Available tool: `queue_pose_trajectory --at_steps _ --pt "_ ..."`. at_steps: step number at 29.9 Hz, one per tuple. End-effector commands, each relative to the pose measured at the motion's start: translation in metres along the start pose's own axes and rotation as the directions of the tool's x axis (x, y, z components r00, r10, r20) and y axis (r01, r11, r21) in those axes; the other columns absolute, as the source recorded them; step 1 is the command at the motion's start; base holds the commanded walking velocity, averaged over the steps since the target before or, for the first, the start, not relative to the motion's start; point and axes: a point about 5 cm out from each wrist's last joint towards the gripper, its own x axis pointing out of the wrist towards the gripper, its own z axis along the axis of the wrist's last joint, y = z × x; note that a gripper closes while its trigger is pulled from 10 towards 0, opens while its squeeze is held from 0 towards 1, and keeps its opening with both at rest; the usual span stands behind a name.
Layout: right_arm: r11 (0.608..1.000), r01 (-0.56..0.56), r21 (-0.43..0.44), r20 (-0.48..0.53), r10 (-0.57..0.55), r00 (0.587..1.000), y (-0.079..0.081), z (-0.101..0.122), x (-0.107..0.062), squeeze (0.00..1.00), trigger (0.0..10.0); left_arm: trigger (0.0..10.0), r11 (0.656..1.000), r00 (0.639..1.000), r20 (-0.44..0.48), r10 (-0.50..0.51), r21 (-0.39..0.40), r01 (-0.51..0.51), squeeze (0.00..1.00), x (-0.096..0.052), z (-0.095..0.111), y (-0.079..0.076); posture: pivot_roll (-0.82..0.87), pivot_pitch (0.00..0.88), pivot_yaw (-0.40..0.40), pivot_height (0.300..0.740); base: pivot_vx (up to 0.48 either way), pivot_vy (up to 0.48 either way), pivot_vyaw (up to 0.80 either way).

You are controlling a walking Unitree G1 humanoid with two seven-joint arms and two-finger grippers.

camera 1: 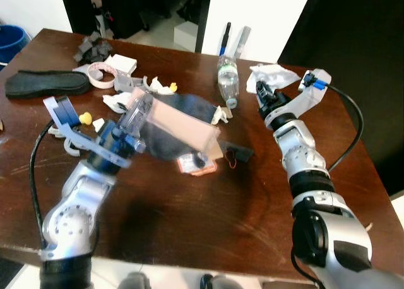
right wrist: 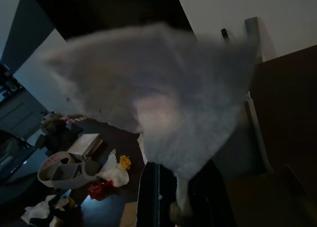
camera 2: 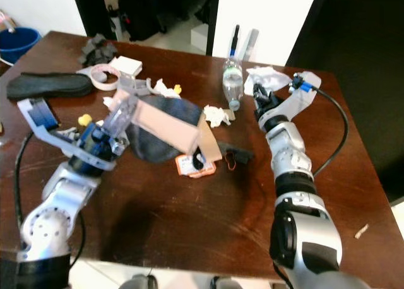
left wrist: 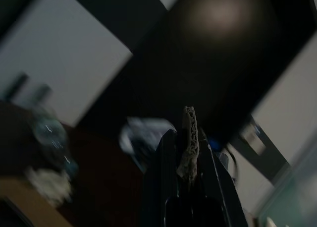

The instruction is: Picking trash to rubbish bin

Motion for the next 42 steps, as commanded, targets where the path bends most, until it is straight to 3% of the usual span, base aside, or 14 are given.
queue_pose_trajectory --at_steps 1,5,9,10,14,27,42 --pt "1.000 0.010 0.019 0.013 -0.010 1.000 -0.003 0.003 -0.001 0.00 10.0 10.0 0.999 0.995 -0.094 -0.042 -0.019 0.040 0.00 -0.004 -0.013 -0.006 0.13 0.132 -0.072 0.740 0.000 0.000 0.00" --pt "0.999 0.029 0.017 0.020 -0.029 0.999 -0.008 0.005 -0.003 0.00 10.0 10.0 0.998 0.987 -0.155 -0.047 -0.054 0.039 0.00 -0.011 -0.027 -0.007 0.13 0.129 -0.070 0.740 0.000 0.000 0.00" --pt "0.998 0.056 0.004 0.028 -0.056 0.998 -0.014 0.008 -0.004 0.00 10.0 10.0 0.997 0.975 -0.223 0.002 -0.077 -0.020 0.00 -0.020 -0.040 -0.001 0.13 0.125 -0.068 0.740 -0.080 0.000 0.00" --pt "0.996 0.082 -0.023 0.031 -0.082 0.996 -0.018 0.010 -0.005 0.00 10.0 10.0 0.995 0.963 -0.269 0.033 -0.086 -0.058 0.00 -0.028 -0.049 0.004 0.13 0.122 -0.067 0.740 -0.349 0.000 0.00" --pt "0.994 0.100 -0.033 0.035 -0.099 0.994 -0.022 0.012 -0.006 0.00 10.0 10.0 0.993 0.954 -0.297 0.041 -0.097 -0.073 0.00 -0.034 -0.055 0.007 0.13 0.119 -0.064 0.740 -0.359 0.000 0.00" --pt "0.996 0.084 -0.028 0.043 -0.083 0.996 -0.026 0.013 -0.010 0.00 10.0 10.0 0.992 0.947 -0.316 0.052 -0.094 -0.086 0.00 -0.039 -0.060 0.010 0.13 0.119 -0.059 0.740 -0.390 0.000 0.00" --pt "0.977 0.191 -0.093 0.072 -0.185 0.980 -0.053 0.029 -0.022 0.00 10.0 10.0 0.992 0.942 -0.334 0.035 -0.103 -0.073 0.00 -0.039 -0.067 0.009 0.11 0.119 -0.057 0.740 -0.391 0.000 0.00"
